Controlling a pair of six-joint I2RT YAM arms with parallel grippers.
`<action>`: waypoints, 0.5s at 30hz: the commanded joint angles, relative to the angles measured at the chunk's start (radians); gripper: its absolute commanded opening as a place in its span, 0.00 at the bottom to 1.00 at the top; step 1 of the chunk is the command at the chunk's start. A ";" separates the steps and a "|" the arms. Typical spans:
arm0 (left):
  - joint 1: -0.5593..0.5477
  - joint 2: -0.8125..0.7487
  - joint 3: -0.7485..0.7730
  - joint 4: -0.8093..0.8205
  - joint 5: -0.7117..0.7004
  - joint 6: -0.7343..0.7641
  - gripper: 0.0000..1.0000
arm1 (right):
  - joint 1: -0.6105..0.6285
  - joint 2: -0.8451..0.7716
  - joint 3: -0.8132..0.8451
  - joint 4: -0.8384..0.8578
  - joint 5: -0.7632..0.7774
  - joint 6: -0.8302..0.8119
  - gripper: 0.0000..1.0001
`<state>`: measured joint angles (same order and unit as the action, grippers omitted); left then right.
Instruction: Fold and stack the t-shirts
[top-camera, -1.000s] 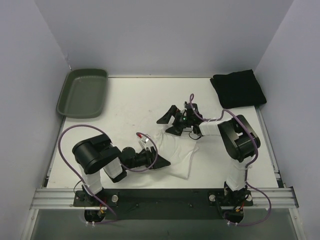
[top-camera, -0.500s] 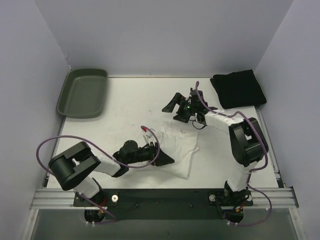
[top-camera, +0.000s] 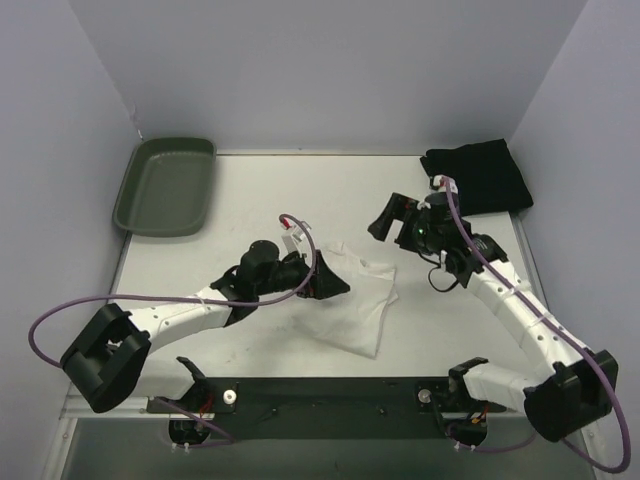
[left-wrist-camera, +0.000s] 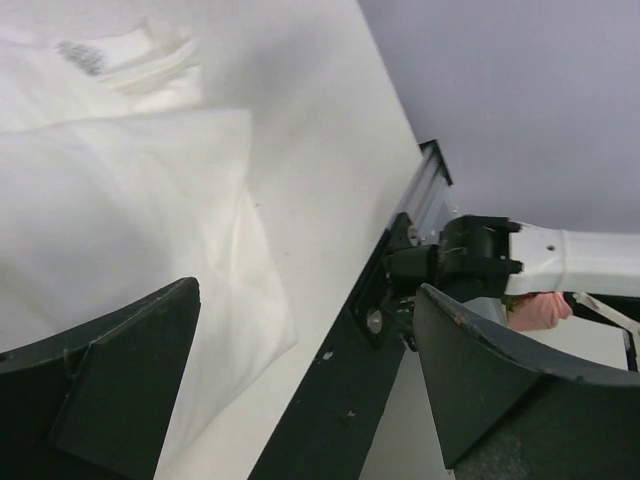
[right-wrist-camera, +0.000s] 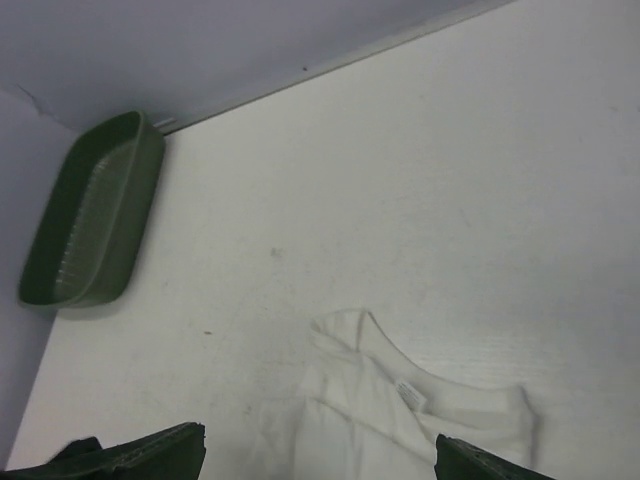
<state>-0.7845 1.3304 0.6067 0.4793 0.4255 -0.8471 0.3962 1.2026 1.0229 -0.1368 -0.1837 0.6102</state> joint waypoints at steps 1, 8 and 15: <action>0.037 -0.062 0.071 -0.302 -0.088 0.091 0.97 | 0.021 -0.135 -0.118 -0.214 0.108 0.002 1.00; 0.116 -0.037 0.111 -0.511 -0.166 0.146 0.96 | 0.281 -0.345 -0.276 -0.302 0.206 0.189 1.00; 0.145 0.073 0.211 -0.453 -0.127 0.183 0.94 | 0.584 -0.394 -0.411 -0.198 0.355 0.391 1.00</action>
<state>-0.6453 1.3407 0.7078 -0.0025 0.2863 -0.7132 0.8551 0.7967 0.6613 -0.3809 0.0353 0.8585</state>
